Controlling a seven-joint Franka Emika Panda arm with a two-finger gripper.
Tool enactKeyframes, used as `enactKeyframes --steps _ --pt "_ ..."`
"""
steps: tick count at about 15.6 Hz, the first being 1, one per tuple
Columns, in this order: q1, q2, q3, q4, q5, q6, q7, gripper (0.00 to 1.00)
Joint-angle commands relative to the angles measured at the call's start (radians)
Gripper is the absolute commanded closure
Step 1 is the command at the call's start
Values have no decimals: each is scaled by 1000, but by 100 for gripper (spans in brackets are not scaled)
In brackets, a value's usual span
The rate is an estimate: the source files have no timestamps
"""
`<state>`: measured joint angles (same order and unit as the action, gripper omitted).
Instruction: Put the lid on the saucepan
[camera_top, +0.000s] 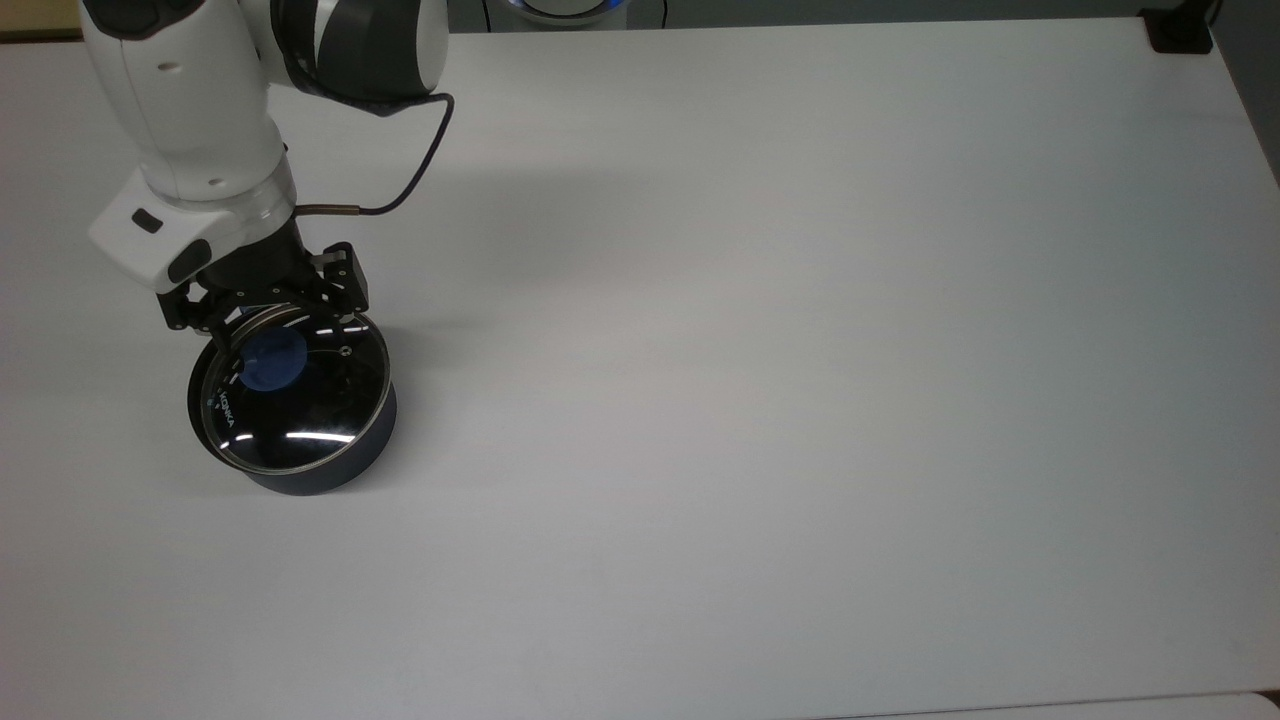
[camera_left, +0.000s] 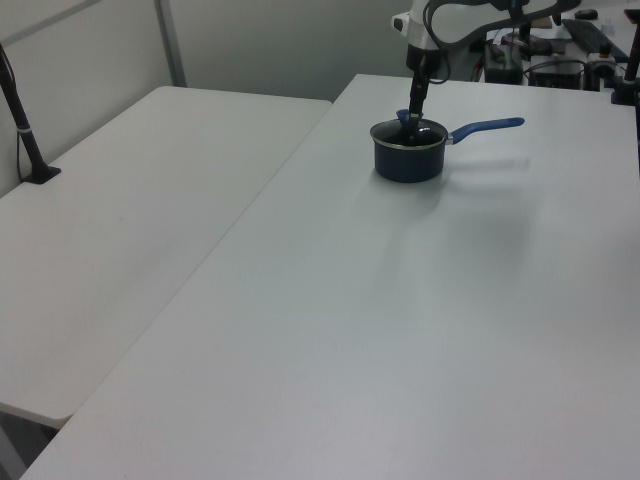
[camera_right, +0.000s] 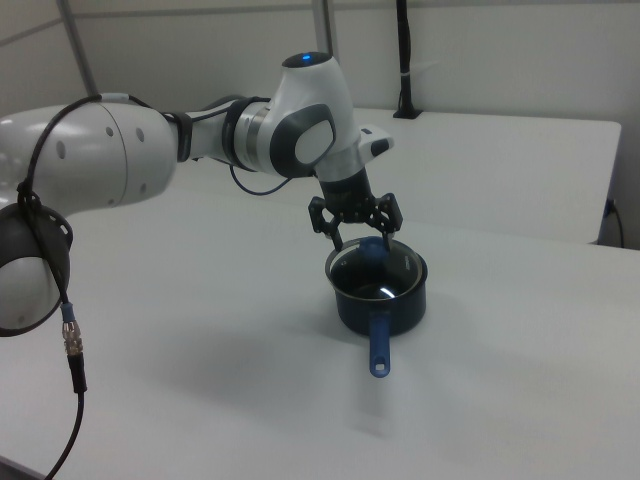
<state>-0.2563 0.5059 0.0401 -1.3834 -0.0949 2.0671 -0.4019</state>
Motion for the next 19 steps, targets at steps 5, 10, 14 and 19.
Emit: enactKeyframes --steps 5,10,14,19 --pt "116 -203 8 -59 1 -223 294 0" --pt "228 -340 9 -147 -17 -346 461 0" --pt "267 -440 9 -255 -22 -361 601 0" --pt "272 -483 9 -264 -22 -418 592 0"
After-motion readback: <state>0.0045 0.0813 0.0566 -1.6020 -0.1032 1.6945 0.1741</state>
